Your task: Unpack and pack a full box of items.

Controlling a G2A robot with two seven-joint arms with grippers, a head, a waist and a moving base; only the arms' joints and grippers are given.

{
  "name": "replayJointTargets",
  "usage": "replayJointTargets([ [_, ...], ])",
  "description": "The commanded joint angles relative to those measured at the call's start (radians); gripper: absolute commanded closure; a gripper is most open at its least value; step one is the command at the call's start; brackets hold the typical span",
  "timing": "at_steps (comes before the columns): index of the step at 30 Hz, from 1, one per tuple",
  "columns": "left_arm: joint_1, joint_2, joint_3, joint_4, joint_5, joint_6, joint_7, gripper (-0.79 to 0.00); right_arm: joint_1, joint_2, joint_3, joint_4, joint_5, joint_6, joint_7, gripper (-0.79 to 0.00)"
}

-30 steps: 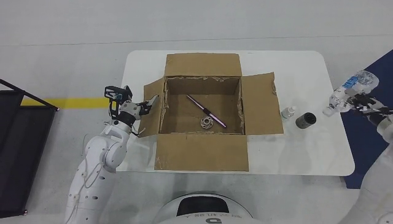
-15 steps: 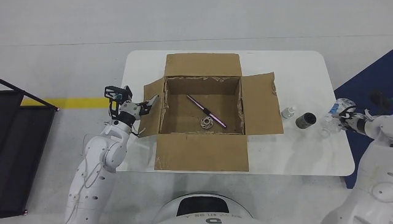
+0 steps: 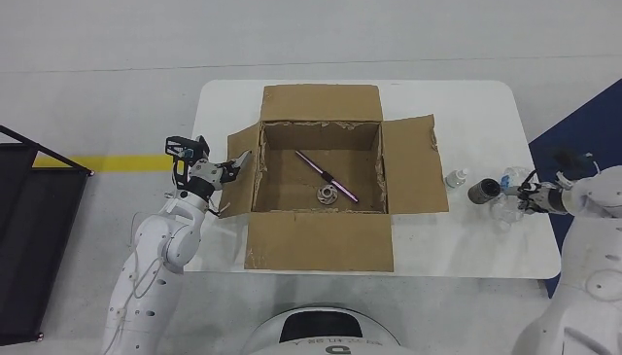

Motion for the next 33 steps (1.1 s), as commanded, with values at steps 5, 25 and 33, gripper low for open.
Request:
replayJointTargets([
  [5,0.0,0.0,0.0,0.0,0.0,0.0,0.0,-0.785,0.001,0.022,-0.012,0.008,0.028,0.022,0.0,-0.785],
  [25,0.0,0.0,0.0,0.0,0.0,0.0,0.0,-0.785,0.002,0.053,-0.066,-0.06,0.02,0.212,-0.048,-0.785],
  [33,0.0,0.0,0.0,0.0,0.0,0.0,0.0,-0.785,0.021,0.063,-0.086,-0.051,0.014,0.219,-0.058,-0.785],
])
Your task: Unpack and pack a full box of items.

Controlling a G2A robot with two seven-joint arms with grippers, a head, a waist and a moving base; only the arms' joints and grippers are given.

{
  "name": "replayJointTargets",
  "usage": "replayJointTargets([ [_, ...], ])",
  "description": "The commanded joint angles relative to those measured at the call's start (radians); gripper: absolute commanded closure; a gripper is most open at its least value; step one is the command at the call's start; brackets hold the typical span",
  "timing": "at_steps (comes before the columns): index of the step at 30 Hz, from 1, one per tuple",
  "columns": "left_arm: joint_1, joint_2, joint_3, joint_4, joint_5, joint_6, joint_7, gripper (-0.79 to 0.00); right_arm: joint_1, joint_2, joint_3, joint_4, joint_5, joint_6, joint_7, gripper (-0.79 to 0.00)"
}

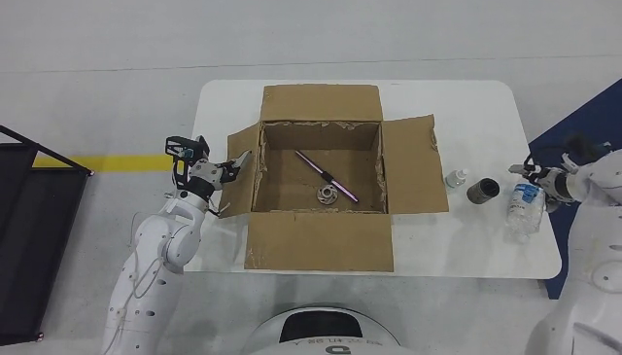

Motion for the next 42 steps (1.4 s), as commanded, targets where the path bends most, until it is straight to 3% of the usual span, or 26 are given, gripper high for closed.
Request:
replayJointTargets([
  [1,0.0,0.0,0.0,0.0,0.0,0.0,0.0,-0.785,-0.01,0.0,0.006,-0.036,0.044,-0.011,-0.01,-0.785],
  [9,0.0,0.0,0.0,0.0,0.0,0.0,0.0,-0.785,-0.092,-0.014,-0.024,-0.33,0.28,-0.042,-0.059,-0.785],
  [15,0.0,0.0,0.0,0.0,0.0,0.0,0.0,-0.785,-0.078,-0.026,-0.234,-0.516,0.406,-0.106,-0.096,-0.785],
  [20,0.0,0.0,0.0,0.0,0.0,0.0,0.0,-0.785,-0.014,-0.032,-0.412,-0.561,0.493,-0.142,-0.075,-0.785],
  [34,0.0,0.0,0.0,0.0,0.0,0.0,0.0,-0.785,-0.015,-0.033,-0.422,-0.577,0.508,-0.163,-0.093,-0.785],
  [37,0.0,0.0,0.0,0.0,0.0,0.0,0.0,-0.785,0.006,-0.035,-0.512,-0.636,0.544,-0.28,-0.123,-0.785],
  [42,0.0,0.0,0.0,0.0,0.0,0.0,0.0,-0.785,0.152,-0.046,-0.728,-0.589,0.518,-0.376,-0.136,-0.785],
])
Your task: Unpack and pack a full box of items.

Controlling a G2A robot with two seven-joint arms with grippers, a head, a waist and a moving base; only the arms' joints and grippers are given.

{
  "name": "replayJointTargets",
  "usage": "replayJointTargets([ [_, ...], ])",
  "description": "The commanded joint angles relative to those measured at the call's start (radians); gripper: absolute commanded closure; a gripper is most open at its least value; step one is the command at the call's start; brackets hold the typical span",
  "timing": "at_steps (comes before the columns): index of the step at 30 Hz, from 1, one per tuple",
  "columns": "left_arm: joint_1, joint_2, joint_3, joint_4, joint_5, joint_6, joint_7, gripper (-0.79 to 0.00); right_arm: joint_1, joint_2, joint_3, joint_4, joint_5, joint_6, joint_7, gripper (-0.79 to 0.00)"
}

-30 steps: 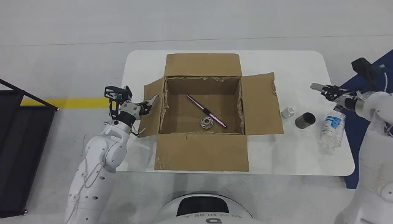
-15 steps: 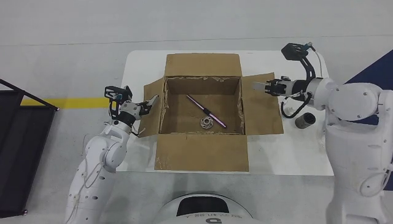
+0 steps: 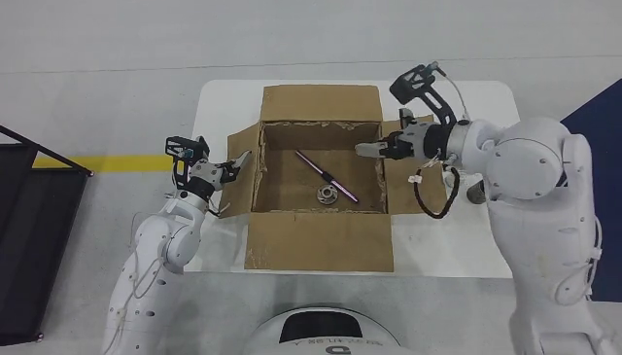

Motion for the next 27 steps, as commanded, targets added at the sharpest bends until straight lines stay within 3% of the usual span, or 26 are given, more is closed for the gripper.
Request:
replayJointTargets([
  [1,0.0,0.0,0.0,0.0,0.0,0.0,0.0,-0.785,0.071,-0.008,-0.097,0.044,0.011,-0.028,-0.009,-0.785],
  [3,0.0,0.0,0.0,0.0,0.0,0.0,0.0,-0.785,0.146,-0.018,-0.192,0.123,-0.009,-0.05,0.006,-0.77],
  [5,0.0,0.0,0.0,0.0,0.0,0.0,0.0,-0.785,0.227,-0.032,-0.295,0.215,-0.037,-0.07,0.026,-0.693],
  [8,0.0,0.0,0.0,0.0,0.0,0.0,0.0,-0.785,0.326,-0.06,-0.43,0.376,0.003,-0.117,0.043,-0.419],
  [11,0.0,0.0,0.0,0.0,0.0,0.0,0.0,-0.785,0.4,-0.09,-0.541,0.509,0.03,-0.148,0.05,-0.311],
  [20,0.0,0.0,0.0,0.0,0.0,0.0,0.0,-0.785,0.543,-0.18,-0.782,0.801,-0.061,-0.025,0.066,-0.357],
  [27,0.0,0.0,0.0,0.0,0.0,0.0,0.0,-0.785,0.541,-0.213,-0.831,0.925,-0.111,0.028,-0.056,-0.369],
])
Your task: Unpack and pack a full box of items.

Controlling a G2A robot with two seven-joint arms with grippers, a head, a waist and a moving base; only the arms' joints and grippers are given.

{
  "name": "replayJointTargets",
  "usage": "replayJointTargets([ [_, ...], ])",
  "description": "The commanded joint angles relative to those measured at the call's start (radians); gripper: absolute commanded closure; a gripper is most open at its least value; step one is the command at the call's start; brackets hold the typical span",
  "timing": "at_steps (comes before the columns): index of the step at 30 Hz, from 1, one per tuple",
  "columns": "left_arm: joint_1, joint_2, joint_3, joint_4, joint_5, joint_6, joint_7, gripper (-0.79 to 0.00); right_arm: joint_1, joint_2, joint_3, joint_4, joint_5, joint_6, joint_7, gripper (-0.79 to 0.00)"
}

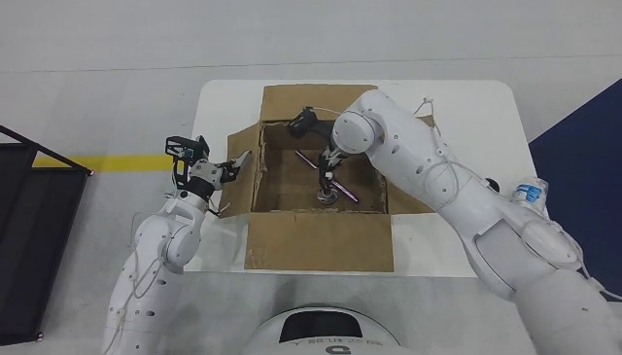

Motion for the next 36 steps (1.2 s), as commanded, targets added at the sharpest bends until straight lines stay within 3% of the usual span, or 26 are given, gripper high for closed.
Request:
replayJointTargets([
  [1,0.0,0.0,0.0,0.0,0.0,0.0,0.0,-0.785,-0.002,-0.007,-0.012,0.025,-0.013,0.006,-0.021,-0.366],
  [19,0.0,0.0,0.0,0.0,0.0,0.0,0.0,-0.785,-0.011,-0.047,-0.055,0.12,-0.065,-0.106,-0.108,-0.299],
  [24,0.0,0.0,0.0,0.0,0.0,0.0,0.0,-0.785,-0.041,-0.019,0.002,0.031,-0.086,-0.131,-0.185,-0.286],
  [29,0.0,0.0,0.0,0.0,0.0,0.0,0.0,-0.785,-0.101,0.023,0.049,-0.078,-0.133,-0.152,-0.126,-0.311],
  [36,0.0,0.0,0.0,0.0,0.0,0.0,0.0,-0.785,-0.161,0.045,0.061,-0.154,-0.166,-0.19,-0.089,-0.262],
])
